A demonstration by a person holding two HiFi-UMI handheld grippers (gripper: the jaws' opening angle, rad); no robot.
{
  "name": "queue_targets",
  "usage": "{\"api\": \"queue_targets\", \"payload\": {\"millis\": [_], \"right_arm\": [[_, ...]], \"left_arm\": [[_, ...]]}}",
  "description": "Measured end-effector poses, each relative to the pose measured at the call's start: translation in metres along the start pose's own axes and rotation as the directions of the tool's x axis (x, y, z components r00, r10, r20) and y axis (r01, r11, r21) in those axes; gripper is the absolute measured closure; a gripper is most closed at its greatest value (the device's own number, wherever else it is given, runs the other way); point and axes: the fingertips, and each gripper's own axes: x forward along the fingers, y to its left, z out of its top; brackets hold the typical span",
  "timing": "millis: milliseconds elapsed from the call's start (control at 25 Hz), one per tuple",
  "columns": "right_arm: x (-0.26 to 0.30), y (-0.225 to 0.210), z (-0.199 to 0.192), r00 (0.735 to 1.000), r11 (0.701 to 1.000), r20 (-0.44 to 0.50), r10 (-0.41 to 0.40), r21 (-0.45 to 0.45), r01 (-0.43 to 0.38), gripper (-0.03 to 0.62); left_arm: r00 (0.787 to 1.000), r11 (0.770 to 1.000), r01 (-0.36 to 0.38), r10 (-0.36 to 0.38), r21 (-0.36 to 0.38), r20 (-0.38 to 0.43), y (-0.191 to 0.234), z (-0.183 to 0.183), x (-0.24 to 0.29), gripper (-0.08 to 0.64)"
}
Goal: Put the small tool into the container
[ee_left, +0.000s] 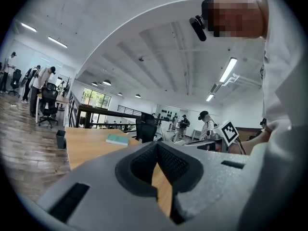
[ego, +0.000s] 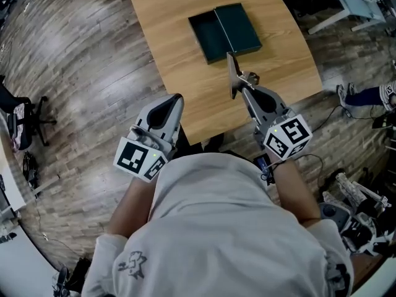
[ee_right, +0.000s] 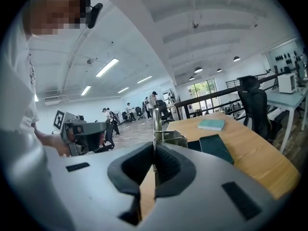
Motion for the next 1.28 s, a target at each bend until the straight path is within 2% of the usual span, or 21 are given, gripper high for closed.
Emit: {"api": "queue_targets", "payload": {"millis": [400, 720, 1000, 1280], "right_arm": [[0.081, -0.043, -0.013, 0.991, 0.998, -0.127, -0.050, 0.021, 0.053, 0.583], [0.138, -0.080, -0.023, 0.972, 0.995, -0.227, -0.061, 0.063, 0.078, 0.583], [0.183, -0.107, -0.039, 0.948, 0.990, -0.309, -0.080, 0.087, 0.112, 0.583], [0.219, -0.133, -0.059, 0.919, 0.985, -0.385, -0.080, 0.110, 0.132, 0.583]], "left_arm": [[0.995, 0.998, 0.031, -0.037, -0.062, -0.095, 0.065, -0.033, 0.041, 0.555], [0.989, 0.995, 0.049, -0.060, -0.083, -0.136, 0.106, -0.045, 0.076, 0.555], [0.982, 0.993, 0.045, -0.065, -0.111, -0.179, 0.141, -0.061, 0.095, 0.554], [0.975, 0.988, 0.050, -0.079, -0.144, -0.207, 0.157, -0.077, 0.120, 0.554]]}}
